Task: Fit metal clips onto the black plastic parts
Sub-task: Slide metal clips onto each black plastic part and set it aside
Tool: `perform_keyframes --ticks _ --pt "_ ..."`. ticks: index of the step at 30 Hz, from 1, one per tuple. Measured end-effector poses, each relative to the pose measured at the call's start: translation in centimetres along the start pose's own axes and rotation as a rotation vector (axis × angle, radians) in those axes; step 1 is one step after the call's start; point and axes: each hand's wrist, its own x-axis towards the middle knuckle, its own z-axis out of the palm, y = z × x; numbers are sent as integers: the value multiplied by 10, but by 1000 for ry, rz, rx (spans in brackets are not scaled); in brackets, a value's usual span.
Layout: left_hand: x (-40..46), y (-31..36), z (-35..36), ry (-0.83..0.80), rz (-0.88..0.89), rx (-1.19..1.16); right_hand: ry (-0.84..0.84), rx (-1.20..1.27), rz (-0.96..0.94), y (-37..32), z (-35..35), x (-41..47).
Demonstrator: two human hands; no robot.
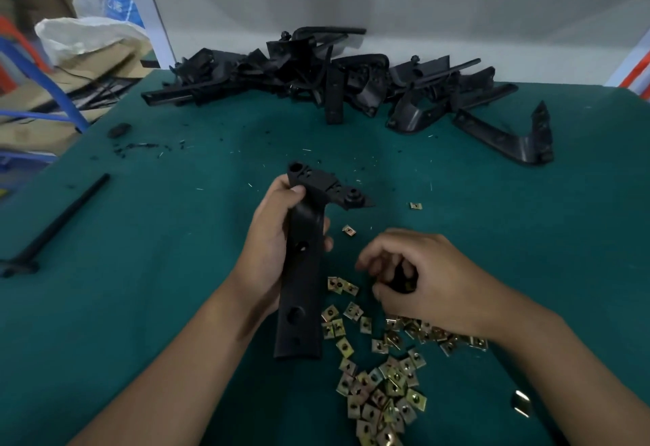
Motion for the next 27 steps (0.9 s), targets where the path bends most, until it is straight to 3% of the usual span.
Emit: perform_keyframes --ticks 6,21,27 --pt "-1 0 0 -22 -4 12 -5 108 42 2 -5 2" --pt "0 -2 0 -58 -40 22 184 341 137 6 -9 5" --pt "-8 -2 8 -97 -117 -13 287 725 148 5 -19 6"
